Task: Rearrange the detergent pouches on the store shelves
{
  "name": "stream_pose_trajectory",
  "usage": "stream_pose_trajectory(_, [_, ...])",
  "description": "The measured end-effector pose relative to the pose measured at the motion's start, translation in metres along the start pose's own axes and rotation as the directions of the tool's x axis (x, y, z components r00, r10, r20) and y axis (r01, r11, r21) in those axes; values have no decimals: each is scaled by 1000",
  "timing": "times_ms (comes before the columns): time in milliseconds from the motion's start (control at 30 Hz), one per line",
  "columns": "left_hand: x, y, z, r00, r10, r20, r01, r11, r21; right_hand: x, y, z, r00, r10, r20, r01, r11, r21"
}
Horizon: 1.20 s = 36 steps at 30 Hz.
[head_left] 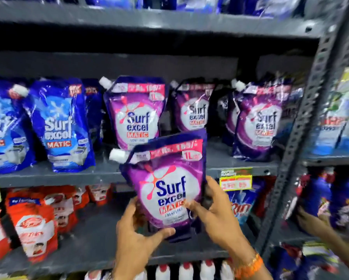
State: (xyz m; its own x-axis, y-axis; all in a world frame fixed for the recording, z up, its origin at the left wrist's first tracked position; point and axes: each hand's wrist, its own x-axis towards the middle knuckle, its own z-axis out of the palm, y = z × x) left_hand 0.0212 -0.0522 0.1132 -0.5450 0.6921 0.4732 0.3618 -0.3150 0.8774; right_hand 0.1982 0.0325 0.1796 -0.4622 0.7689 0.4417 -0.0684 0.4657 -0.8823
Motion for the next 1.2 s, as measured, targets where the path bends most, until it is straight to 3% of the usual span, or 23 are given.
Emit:
stream_pose_trajectory(133, [48, 55, 23, 991, 135, -7, -135, 991, 21, 39, -35, -29, 980, -126, -153, 129, 992, 10])
stream_pose_trajectory(233, [86, 80, 40, 985, 166, -55, -158, 980, 122, 75, -46, -48, 968, -148, -201, 153, 988, 8])
stream_pose_trajectory(600, [157, 79, 95, 997, 74, 16, -75, 940, 332, 166, -8, -80, 972, -52, -229, 52, 999, -7])
stream_pose_trajectory(1000, [164, 64, 102, 998, 53, 31, -62, 913, 403, 177, 9, -80, 990, 6, -140, 1, 999, 50])
stream_pose_trajectory(1200, [157, 68, 97, 995, 82, 61, -101, 894, 437, 165, -7, -83, 988, 90, -128, -97, 994, -51])
